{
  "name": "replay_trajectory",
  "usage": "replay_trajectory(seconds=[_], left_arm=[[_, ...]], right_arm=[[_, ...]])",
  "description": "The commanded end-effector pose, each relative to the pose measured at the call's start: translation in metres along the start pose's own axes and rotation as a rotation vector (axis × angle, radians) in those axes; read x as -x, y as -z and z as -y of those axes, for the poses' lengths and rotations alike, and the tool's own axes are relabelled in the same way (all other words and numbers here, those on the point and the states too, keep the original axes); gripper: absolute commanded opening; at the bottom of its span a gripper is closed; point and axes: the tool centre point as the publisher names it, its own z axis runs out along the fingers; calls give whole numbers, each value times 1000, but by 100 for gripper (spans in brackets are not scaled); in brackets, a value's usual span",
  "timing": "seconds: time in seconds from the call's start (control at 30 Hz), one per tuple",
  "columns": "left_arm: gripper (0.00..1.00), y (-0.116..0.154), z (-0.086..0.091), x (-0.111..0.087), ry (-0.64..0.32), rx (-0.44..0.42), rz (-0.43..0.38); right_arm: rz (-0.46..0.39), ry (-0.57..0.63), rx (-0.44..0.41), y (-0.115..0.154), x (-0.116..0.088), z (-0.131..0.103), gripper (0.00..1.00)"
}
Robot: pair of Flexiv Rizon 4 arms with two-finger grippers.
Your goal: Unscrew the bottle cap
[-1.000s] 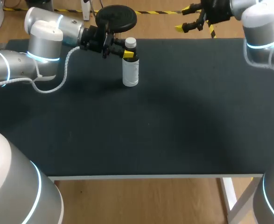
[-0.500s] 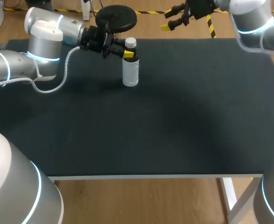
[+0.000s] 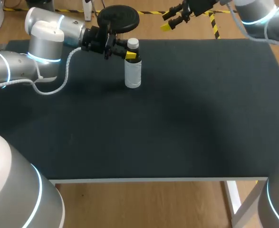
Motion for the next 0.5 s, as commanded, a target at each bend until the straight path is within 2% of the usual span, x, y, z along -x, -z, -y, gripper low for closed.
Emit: replay_trajectory(seconds=[0.03, 0.27, 0.5], left_arm=[[0, 0, -1, 2, 0, 0, -6], [0, 0, -1, 2, 0, 0, -6], [0, 0, -1, 2, 0, 0, -6]], right_arm=[[-37, 0, -7, 1, 4, -1, 100], [29, 25, -40, -21, 7, 0, 100], [-18, 43, -81, -45, 3, -6, 100]])
